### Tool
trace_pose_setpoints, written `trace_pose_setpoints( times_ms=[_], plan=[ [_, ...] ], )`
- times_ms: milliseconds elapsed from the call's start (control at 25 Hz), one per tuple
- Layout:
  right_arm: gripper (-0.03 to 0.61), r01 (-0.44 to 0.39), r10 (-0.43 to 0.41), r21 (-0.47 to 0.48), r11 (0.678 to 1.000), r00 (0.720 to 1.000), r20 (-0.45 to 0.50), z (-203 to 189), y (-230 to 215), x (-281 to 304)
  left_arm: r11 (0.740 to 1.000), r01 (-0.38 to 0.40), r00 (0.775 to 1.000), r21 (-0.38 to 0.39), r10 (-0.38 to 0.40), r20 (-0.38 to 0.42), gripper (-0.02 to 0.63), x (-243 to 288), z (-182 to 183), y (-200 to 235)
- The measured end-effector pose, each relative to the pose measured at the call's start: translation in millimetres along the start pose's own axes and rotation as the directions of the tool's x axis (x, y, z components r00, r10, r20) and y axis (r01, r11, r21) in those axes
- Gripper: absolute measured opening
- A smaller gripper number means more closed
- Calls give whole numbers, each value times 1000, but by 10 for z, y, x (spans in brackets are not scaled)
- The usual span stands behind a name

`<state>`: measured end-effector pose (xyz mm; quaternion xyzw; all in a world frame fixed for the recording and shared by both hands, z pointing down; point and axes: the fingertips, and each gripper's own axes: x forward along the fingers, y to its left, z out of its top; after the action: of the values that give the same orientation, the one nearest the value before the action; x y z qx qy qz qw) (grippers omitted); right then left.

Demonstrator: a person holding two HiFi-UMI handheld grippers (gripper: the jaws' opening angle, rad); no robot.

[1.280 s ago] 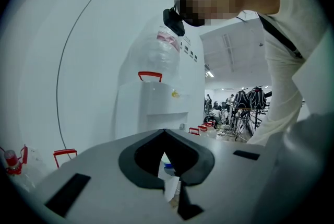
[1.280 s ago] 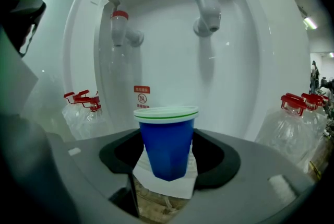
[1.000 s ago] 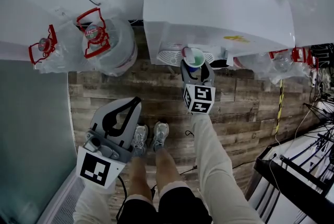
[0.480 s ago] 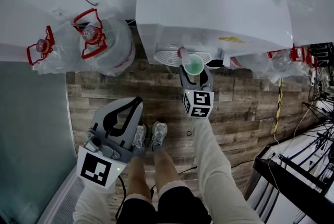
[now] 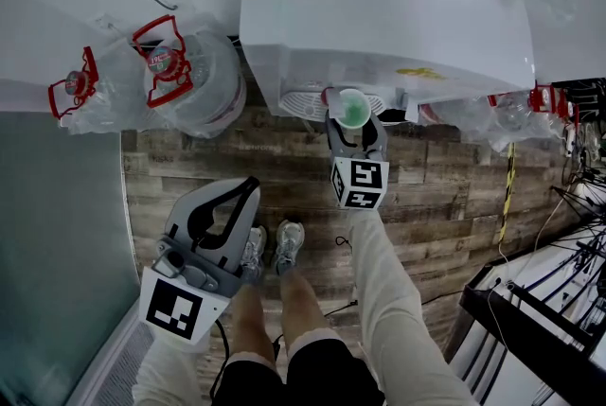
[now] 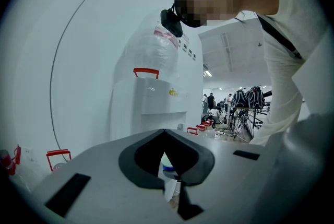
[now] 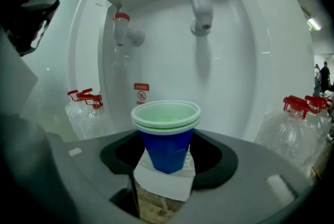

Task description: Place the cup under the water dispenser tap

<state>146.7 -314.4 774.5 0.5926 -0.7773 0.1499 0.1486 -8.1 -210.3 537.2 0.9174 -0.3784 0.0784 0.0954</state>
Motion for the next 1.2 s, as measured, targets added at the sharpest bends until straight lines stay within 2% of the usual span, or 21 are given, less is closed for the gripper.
trace_pose_setpoints(
  times_ms=[440,680,800,1000,1200],
  plan=[
    [288,-19,18,12,1000,1000,18,-27,-22,60,1000,-4,1000,1,4,-3,5,47,-8,17],
    [299,-40,36,-39,998,995,-97,-235,44,62,1000,-6,1000,-3,6,-1,5,51,-3,3],
    [300,-50,47,-25,998,994,-100,-242,64,55,1000,-5,1000,-4,5,-1,5,61,-5,-8],
    [345,-44,46,21,999,993,-112,-264,29,19,1000,1,1000,-9,-1,3,5,66,4,-40],
    [339,-46,45,-1,999,989,-138,-337,24,-53,1000,4,1000,-11,-4,8,6,65,7,-49]
  ],
)
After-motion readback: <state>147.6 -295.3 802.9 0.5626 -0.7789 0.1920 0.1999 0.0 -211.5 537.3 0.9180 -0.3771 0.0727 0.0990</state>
